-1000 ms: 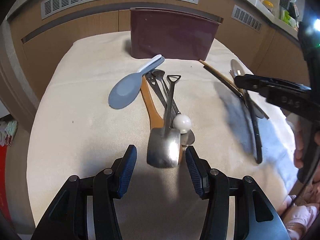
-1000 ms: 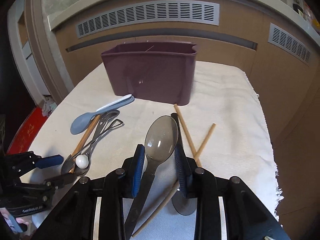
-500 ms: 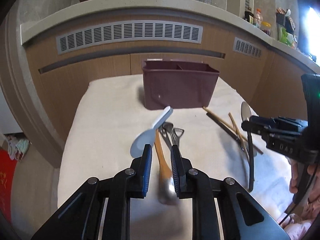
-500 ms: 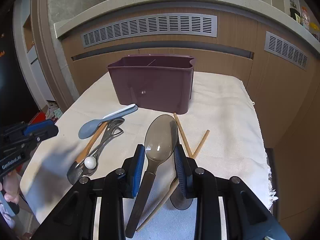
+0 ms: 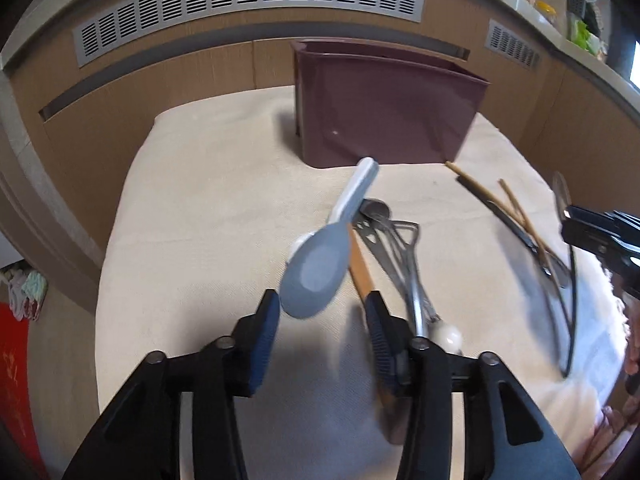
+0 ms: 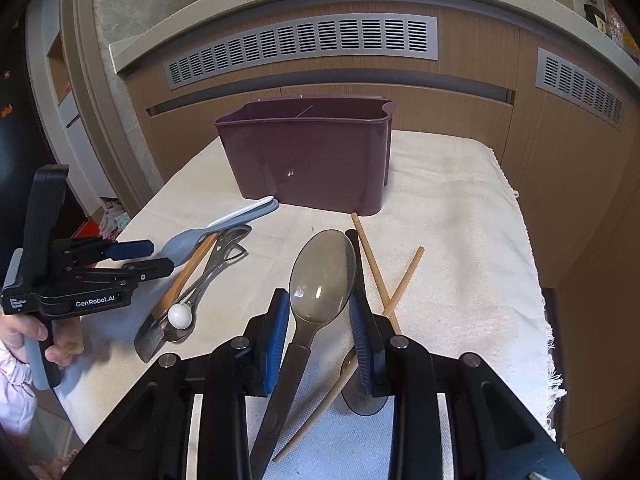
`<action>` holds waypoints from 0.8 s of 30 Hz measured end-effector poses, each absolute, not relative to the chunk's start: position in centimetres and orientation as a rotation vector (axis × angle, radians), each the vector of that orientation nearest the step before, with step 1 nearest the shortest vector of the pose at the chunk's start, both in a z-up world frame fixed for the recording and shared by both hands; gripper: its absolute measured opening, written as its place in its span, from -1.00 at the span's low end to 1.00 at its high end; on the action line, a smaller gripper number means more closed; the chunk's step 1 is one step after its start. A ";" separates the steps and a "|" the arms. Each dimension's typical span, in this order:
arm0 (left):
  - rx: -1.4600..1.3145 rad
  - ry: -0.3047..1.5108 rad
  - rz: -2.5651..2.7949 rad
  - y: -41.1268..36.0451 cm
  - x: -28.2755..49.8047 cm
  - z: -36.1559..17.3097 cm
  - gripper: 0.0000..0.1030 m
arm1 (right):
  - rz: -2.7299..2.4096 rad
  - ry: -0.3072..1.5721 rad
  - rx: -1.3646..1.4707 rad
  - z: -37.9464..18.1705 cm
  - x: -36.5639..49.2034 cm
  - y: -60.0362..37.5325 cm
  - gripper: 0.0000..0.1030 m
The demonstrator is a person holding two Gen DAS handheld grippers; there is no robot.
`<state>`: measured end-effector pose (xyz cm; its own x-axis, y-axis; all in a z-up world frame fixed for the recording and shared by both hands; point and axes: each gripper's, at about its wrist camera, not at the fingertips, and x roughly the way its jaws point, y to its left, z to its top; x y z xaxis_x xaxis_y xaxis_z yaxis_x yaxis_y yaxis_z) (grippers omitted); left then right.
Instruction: Organize utensils
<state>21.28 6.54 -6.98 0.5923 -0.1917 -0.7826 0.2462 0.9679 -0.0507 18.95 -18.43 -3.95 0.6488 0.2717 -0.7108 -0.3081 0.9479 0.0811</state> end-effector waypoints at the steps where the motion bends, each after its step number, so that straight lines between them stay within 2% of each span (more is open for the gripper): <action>1: 0.064 0.898 -0.252 6.3 21.4 -6.9 -0.07 | 0.329 0.802 -0.049 -4.0 19.0 -18.4 -0.45; 4: 0.044 0.889 -0.376 4.6 20.9 -5.8 0.01 | 0.324 0.813 -0.047 -4.2 19.3 -18.4 -0.45; 7: 0.114 0.921 -0.386 2.2 21.4 -5.4 -0.02 | 0.328 0.812 -0.048 -4.3 19.3 -18.3 -0.45; 8: 0.108 0.942 -0.390 1.7 21.9 -5.5 -0.06 | 0.330 0.810 -0.048 -4.3 19.2 -18.3 -0.45; 10: 0.106 1.000 -0.393 0.8 23.2 -5.9 -0.31 | 0.332 0.805 -0.048 -4.2 19.0 -18.4 -0.45; 14: 0.197 1.045 -0.345 -1.0 25.1 -6.8 -0.32 | 0.342 0.802 -0.049 -4.4 18.9 -18.5 -0.45; 16: 0.233 1.074 -0.334 -1.8 25.8 -7.5 -0.55 | 0.345 0.802 -0.048 -4.4 18.9 -18.5 -0.45; 19: 0.255 1.040 -0.320 -2.2 25.8 -7.5 -0.73 | 0.351 0.787 -0.044 -4.3 18.7 -18.6 -0.45; 24: 0.086 0.909 -0.346 -0.1 22.7 -4.9 -0.78 | 0.363 0.764 -0.040 -4.0 18.3 -18.6 -0.45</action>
<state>22.71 -0.14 -4.89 0.5639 -0.2573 -0.7848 0.3293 0.9415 -0.0720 18.31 -18.65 -4.02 0.6632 0.3069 -0.6826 -0.3355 0.9372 0.0955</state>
